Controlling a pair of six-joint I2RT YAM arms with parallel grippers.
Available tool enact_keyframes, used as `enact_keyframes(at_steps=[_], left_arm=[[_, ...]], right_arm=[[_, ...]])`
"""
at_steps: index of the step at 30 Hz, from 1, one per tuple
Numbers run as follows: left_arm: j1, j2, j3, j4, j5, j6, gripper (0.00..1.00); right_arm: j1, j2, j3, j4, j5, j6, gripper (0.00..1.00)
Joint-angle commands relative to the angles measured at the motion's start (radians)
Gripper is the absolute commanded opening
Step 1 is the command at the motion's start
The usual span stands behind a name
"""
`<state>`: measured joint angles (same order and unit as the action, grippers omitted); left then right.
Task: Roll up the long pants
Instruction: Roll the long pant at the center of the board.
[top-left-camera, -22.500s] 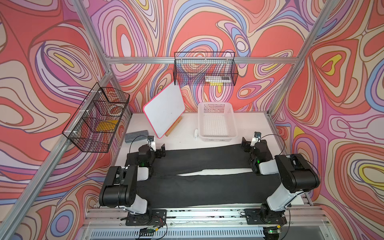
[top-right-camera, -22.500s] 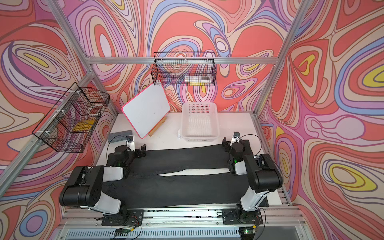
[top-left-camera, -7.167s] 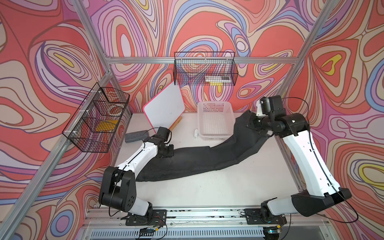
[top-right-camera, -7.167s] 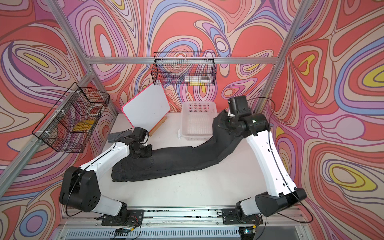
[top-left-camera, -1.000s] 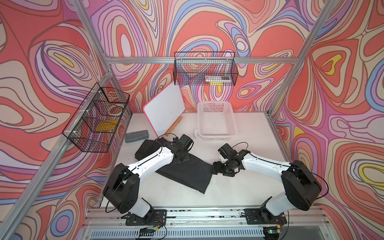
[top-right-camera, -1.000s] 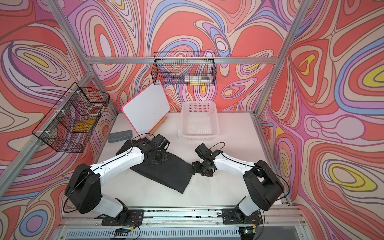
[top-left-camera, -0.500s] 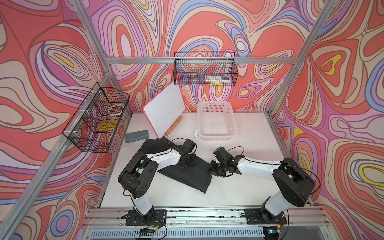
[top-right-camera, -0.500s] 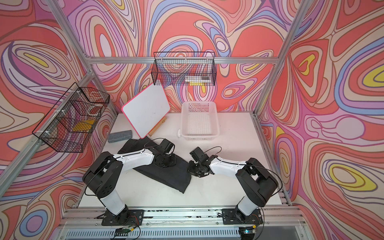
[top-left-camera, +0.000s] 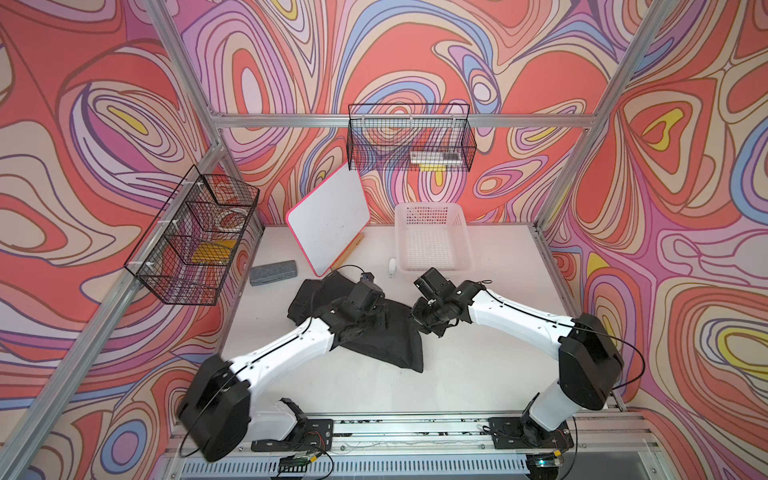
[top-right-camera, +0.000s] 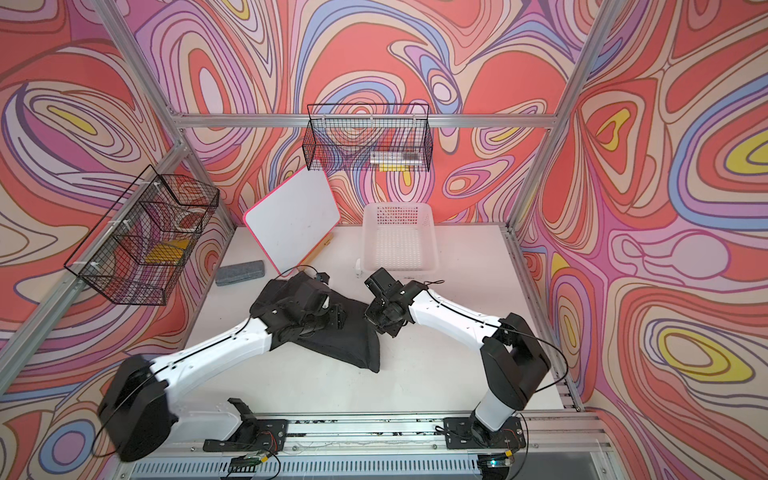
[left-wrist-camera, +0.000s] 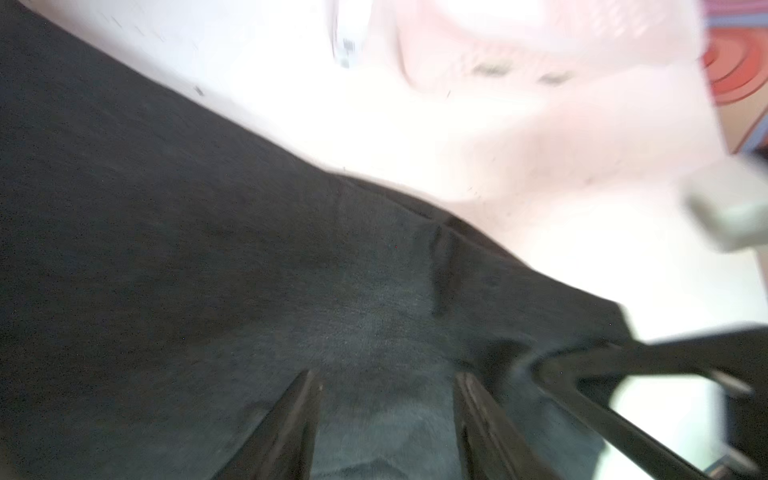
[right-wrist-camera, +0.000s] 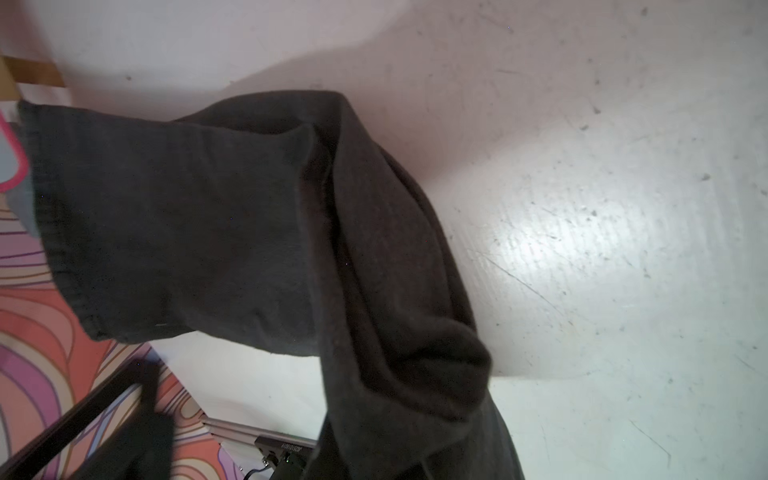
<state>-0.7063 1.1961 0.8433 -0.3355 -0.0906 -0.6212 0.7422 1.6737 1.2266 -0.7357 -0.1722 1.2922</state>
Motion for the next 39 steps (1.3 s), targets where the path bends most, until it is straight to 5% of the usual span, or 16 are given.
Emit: enact_keyframes(at_steps=[1, 5, 10, 12, 18, 26, 34, 39], left_arm=[[-0.091, -0.144, -0.082, -0.074, -0.161, 0.118, 0.59], [-0.398, -0.202, -0.199, 0.136, -0.335, 0.373, 0.62], [-0.488, -0.071, -0.22, 0.237, -0.368, 0.445, 0.7], [-0.532, -0.011, -0.198, 0.293, -0.394, 0.471, 0.99], [-0.676, 0.224, -0.054, 0.368, -0.587, 0.424, 0.99], [-0.73, 0.5, 0.168, 0.127, -0.92, 0.087, 0.99], [-0.701, 0.491, 0.143, -0.02, -0.934, -0.158, 0.99], [-0.684, 0.521, 0.144, 0.033, -0.882, -0.105, 0.99]], right_arm=[[-0.011, 0.057, 0.072, -0.061, 0.027, 0.004, 0.0], [-0.039, 0.062, 0.062, -0.054, 0.012, -0.007, 0.0], [-0.108, 0.024, 0.009, -0.039, -0.016, -0.005, 0.0], [-0.125, 0.017, 0.01, -0.031, -0.03, -0.005, 0.0], [-0.157, 0.047, -0.002, 0.035, -0.105, -0.005, 0.0], [-0.174, -0.001, -0.066, 0.072, -0.173, -0.003, 0.0], [-0.199, -0.059, -0.118, 0.09, -0.221, 0.006, 0.0], [-0.199, -0.071, -0.106, 0.101, -0.257, 0.028, 0.0]])
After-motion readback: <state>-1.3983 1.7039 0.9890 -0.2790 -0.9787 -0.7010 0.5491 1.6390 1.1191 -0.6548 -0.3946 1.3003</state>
